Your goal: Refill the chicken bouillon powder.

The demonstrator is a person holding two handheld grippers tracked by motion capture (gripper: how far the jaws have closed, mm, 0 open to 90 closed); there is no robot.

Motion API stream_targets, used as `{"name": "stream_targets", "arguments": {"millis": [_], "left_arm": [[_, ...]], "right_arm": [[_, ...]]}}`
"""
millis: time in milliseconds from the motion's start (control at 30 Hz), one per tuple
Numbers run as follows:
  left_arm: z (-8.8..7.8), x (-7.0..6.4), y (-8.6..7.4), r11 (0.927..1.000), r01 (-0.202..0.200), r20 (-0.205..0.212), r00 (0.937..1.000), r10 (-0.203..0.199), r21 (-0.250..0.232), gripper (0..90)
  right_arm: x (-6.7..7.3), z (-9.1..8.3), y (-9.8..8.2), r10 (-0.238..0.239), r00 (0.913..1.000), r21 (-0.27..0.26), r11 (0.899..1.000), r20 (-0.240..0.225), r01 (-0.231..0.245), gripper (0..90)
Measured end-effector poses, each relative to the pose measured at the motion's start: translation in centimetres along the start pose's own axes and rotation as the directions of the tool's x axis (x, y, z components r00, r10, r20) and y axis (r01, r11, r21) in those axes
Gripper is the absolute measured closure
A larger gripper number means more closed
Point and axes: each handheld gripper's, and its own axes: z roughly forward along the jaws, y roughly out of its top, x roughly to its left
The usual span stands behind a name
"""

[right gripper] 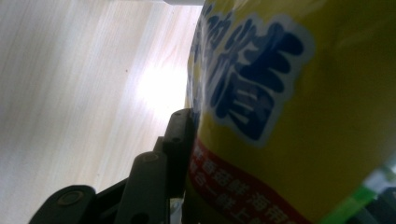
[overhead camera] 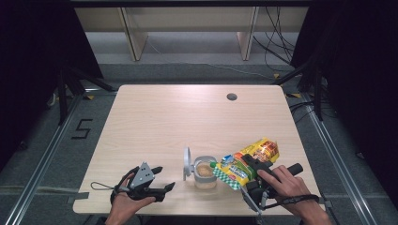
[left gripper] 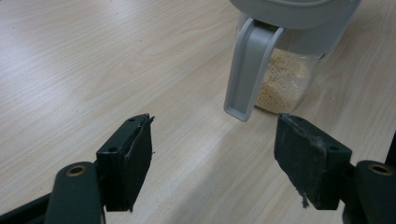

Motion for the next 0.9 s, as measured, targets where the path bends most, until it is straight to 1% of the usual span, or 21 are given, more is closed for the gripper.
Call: {"name": "stream_targets", "arguments": {"millis": [33,67,100,133,167,200,233,300,367,467,533,567,600,667,700,733,767,800,833,867,900], "left_arm": [[0.0,0.0,0.0,1.0,0.0,0.0,1.0,0.0,0.0,27.5],[0.0,0.0,0.0,1.0,-0.002,0.0,1.0,0.002,-0.001,27.5],[0.0,0.0,0.0,1.0,0.0,-0.001,1.0,0.0,-0.002,27.5],[0.1,-0.1,0.0,1.0,0.007,-0.001,1.0,-0.007,-0.007,27.5],[0.1,-0.1,0.0,1.0,-0.001,-0.002,1.0,0.001,-0.003,27.6],[0.1,-0.1,0.0,1.0,0.006,-0.001,1.0,-0.006,-0.004,27.5],[0.1,-0.1,0.0,1.0,0.004,-0.001,1.0,-0.004,-0.004,27.5],[0.0,0.0,0.0,1.0,-0.008,-0.001,1.0,0.008,-0.001,27.6],[0.0,0.0,0.0,1.0,-0.001,-0.001,1.0,0.001,-0.002,27.5],[0.0,0.0,0.0,1.0,-0.004,-0.001,1.0,0.004,-0.002,27.5],[0.0,0.0,0.0,1.0,-0.007,0.0,1.0,0.007,0.0,27.5],[0.0,0.1,0.0,0.9999,-0.015,-0.001,0.9999,0.015,0.002,27.5],[0.0,0.0,0.0,1.0,0.006,-0.001,1.0,-0.006,-0.004,27.6],[0.1,0.0,0.0,1.0,-0.004,-0.002,1.0,0.004,-0.004,27.5],[0.1,-0.1,0.0,1.0,-0.004,-0.002,1.0,0.004,-0.007,27.5],[0.1,0.0,0.0,1.0,-0.005,-0.001,1.0,0.005,-0.005,27.5],[0.1,-0.1,0.0,1.0,0.004,0.001,1.0,-0.004,-0.008,27.6],[0.1,-0.1,0.0,0.9999,0.01,0.003,0.9999,-0.01,-0.009,27.5],[0.0,0.0,0.0,1.0,-0.006,0.001,1.0,0.006,0.002,27.5],[0.0,0.1,0.1,0.9998,-0.018,-0.002,0.9998,0.018,0.001,27.5],[0.0,-0.1,0.0,1.0,0.006,-0.004,1.0,-0.006,-0.002,27.5]], "right_arm": [[0.1,0.0,-0.2,0.031,0.9995,0.001,1.0,-0.002,-0.031,64.4],[0.0,0.2,-0.3,0.006,1.0,-0.024,1.0,0.006,-0.006,64.5],[0.2,0.2,-0.6,0.038,0.9992,-0.014,0.999,-0.008,-0.038,64.6],[0.1,0.2,-0.6,0.023,0.9997,-0.018,1.0,-0.004,-0.023,64.7],[0.2,0.2,-0.6,0.036,0.9994,-0.013,0.999,0.003,-0.036,64.8],[0.3,0.3,-0.8,0.052,0.9986,-0.021,0.998,-0.006,-0.052,64.9],[0.1,0.2,-0.8,0.034,0.9994,-0.023,0.999,-0.002,-0.034,65.0],[0.4,0.2,-0.9,0.088,0.9961,-0.028,0.996,-0.012,-0.088,65.1],[0.3,0.3,-1.0,0.084,0.9964,-0.042,0.995,-0.012,-0.085,65.3],[0.6,0.4,-1.4,0.166,0.9853,-0.055,0.984,-0.039,-0.168,65.4],[0.6,0.4,-1.8,0.191,0.9805,-0.069,0.979,-0.047,-0.194,65.8],[0.4,0.5,-2.0,0.163,0.9858,-0.087,0.982,-0.04,-0.166,65.9],[0.9,0.6,-2.2,0.255,0.9649,-0.075,0.963,-0.064,-0.259,66.1],[1.1,0.8,-2.6,0.288,0.9553,-0.091,0.952,-0.068,-0.293,66.5],[0.5,0.9,-2.8,0.215,0.975,-0.114,0.969,-0.057,-0.22,66.7],[0.8,1.0,-3.0,0.275,0.9586,-0.116,0.952,-0.074,-0.282,66.9],[1.3,1.0,-3.2,0.347,0.9328,-0.099,0.929,-0.096,-0.356,67.2],[0.9,1.2,-3.4,0.294,0.9524,-0.128,0.945,-0.082,-0.302,67.5],[1.0,1.2,-3.6,0.316,0.9448,-0.13,0.937,-0.088,-0.325,67.8],[1.0,1.2,-3.8,0.322,0.9422,-0.136,0.933,-0.094,-0.332,68.1],[1.0,1.3,-3.9,0.336,0.9374,-0.141,0.928,-0.093,-0.346,68.4]]}}
